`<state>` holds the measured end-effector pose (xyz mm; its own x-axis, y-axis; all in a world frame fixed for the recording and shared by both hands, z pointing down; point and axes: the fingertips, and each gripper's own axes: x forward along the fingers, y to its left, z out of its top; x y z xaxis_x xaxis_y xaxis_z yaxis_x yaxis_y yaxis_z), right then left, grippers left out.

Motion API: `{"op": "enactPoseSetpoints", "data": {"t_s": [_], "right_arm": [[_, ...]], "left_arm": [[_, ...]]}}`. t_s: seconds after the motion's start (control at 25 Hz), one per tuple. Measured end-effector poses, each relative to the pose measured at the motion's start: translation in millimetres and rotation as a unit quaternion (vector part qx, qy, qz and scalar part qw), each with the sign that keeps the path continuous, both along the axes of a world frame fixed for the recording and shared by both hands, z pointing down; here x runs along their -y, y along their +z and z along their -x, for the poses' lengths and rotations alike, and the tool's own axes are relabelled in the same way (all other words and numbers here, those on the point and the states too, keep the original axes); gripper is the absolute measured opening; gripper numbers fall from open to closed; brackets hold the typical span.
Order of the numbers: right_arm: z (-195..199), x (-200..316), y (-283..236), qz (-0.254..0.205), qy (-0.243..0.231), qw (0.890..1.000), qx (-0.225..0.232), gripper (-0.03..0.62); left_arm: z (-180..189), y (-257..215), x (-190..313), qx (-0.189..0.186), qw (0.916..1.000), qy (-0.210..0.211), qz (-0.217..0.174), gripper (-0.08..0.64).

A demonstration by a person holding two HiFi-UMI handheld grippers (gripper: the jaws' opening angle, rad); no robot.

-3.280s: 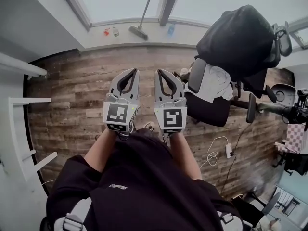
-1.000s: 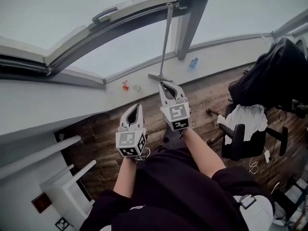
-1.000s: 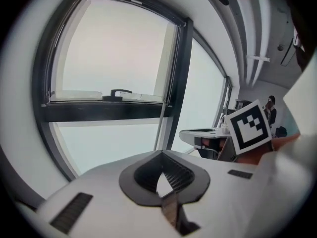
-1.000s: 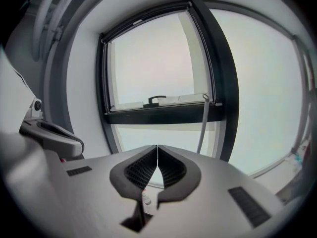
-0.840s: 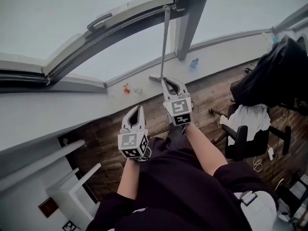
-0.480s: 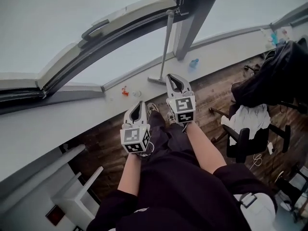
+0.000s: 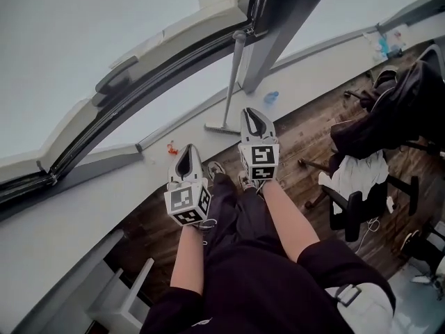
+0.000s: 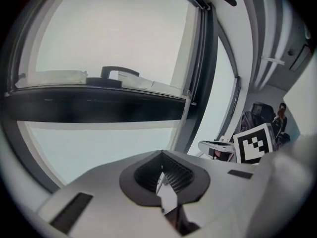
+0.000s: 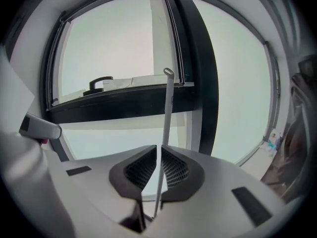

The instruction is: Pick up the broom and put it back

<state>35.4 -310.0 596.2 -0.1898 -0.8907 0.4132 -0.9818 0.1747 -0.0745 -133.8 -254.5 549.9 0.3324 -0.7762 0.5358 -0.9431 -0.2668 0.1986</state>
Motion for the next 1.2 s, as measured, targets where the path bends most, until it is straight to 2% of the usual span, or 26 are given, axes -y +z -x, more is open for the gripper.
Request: {"op": "enactPoseSetpoints", "data": {"t_s": [0.16, 0.36, 0.4, 0.48, 0.52, 0.8, 0.92, 1.0, 1.2], "right_arm": [[4, 22, 16, -0.012, 0.003, 1.0, 0.0, 0.025], [3, 44, 52, 0.014, 0.018, 1.0, 0.007, 0.035], [3, 50, 58, 0.019, 0.023, 1.0, 0.01, 0.052], [3, 63, 68, 0.027, 0.028, 0.999, 0.018, 0.13], [4, 70, 72, 0.03, 0.029, 0.999, 0.022, 0.135], [7, 106, 94, 0.046, 0.035, 0.998, 0.023, 0.137], [8, 113, 100, 0.05, 0.034, 0.998, 0.007, 0.133], [12, 112, 98, 0.044, 0.022, 0.999, 0.0, 0.098], [31, 88, 85, 0.03, -0.015, 0.999, 0.008, 0.091]], "left_arm": [[-11, 14, 6, -0.001, 0.9996, 0.026, 0.009, 0.003], [-9, 29, 0, 0.001, 0.9988, 0.037, 0.033, 0.003], [-7, 32, 0, 0.003, 0.9986, 0.038, 0.037, 0.003], [-3, 38, 0, 0.006, 0.9983, 0.037, 0.045, 0.003], [0, 40, 1, 0.006, 0.9982, 0.036, 0.047, 0.003], [4, 42, 12, 0.014, 0.9976, 0.045, 0.05, 0.003], [2, 41, 15, 0.02, 0.9972, 0.055, 0.045, 0.003], [2, 39, 14, 0.023, 0.9973, 0.055, 0.044, 0.003], [5, 33, 4, 0.025, 0.9978, 0.041, 0.045, 0.003]]}}
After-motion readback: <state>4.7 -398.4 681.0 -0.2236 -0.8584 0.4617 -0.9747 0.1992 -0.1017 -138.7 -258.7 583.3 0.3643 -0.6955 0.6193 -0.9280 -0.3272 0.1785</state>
